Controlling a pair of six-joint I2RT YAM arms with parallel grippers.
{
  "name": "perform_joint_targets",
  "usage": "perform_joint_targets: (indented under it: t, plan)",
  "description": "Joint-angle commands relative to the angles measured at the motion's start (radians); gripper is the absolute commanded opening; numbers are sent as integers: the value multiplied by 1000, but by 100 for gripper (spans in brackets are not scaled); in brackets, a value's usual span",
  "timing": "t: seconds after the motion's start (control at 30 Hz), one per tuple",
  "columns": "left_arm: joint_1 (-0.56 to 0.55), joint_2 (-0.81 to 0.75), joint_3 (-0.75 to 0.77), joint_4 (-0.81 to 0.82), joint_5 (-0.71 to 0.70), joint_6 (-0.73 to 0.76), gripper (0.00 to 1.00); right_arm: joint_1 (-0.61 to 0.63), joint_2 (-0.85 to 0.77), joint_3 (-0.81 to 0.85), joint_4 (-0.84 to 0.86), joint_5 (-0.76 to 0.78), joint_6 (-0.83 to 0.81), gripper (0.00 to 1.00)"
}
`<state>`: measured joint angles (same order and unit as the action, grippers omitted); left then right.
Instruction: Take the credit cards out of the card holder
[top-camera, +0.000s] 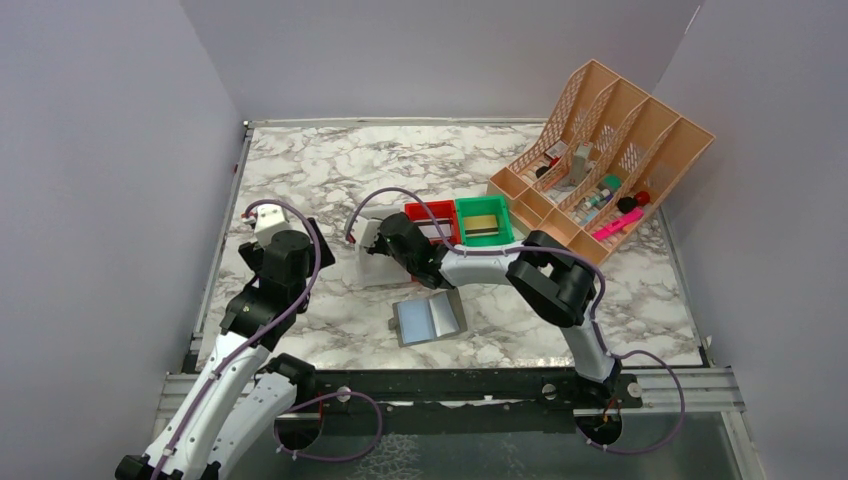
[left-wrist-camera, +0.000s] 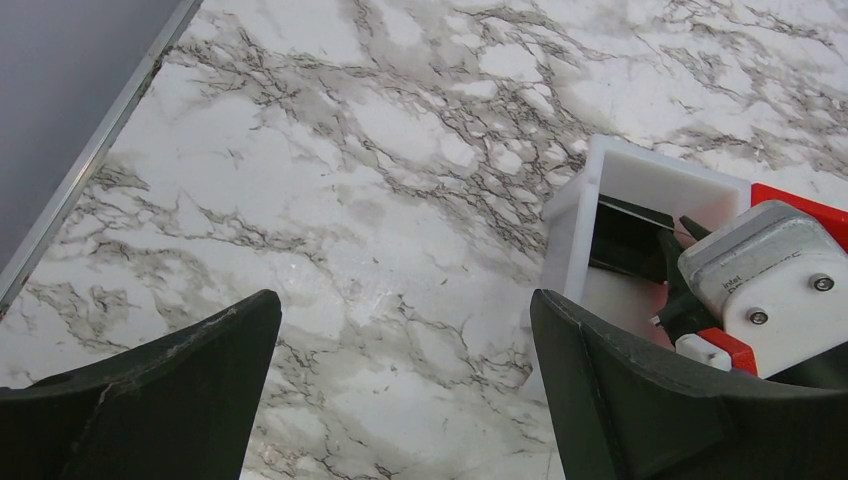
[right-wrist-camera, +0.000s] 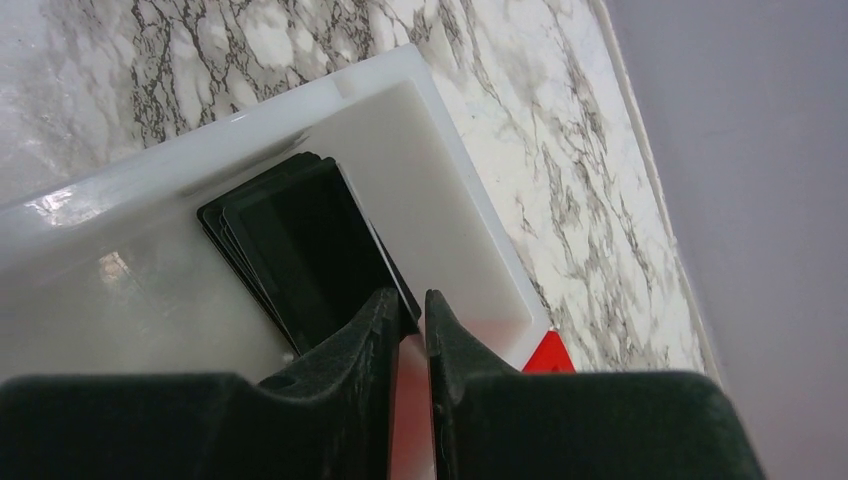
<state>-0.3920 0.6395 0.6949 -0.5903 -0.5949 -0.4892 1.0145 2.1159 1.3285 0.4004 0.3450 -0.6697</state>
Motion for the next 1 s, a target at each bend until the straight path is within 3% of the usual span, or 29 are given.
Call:
perform_joint_targets:
  t: [0.0, 0.47, 0.63, 0.77, 0.97]
  plan:
    - [9, -8, -7, 26, 23, 12, 99, 7, 1, 13, -31, -42, 36, 22]
    - [9, -7, -14, 39, 51, 24, 99, 7, 25, 35, -13, -20, 47, 22]
    - [10, -9, -13, 39, 54, 27, 99, 5, -5, 78, -121, -103, 190, 26]
    - [11, -10, -15, 40, 63, 29, 99, 5, -33, 82, -138, -143, 257, 38]
    - [10, -14, -17, 40, 74, 34, 99, 6, -79, 72, -139, -104, 333, 38]
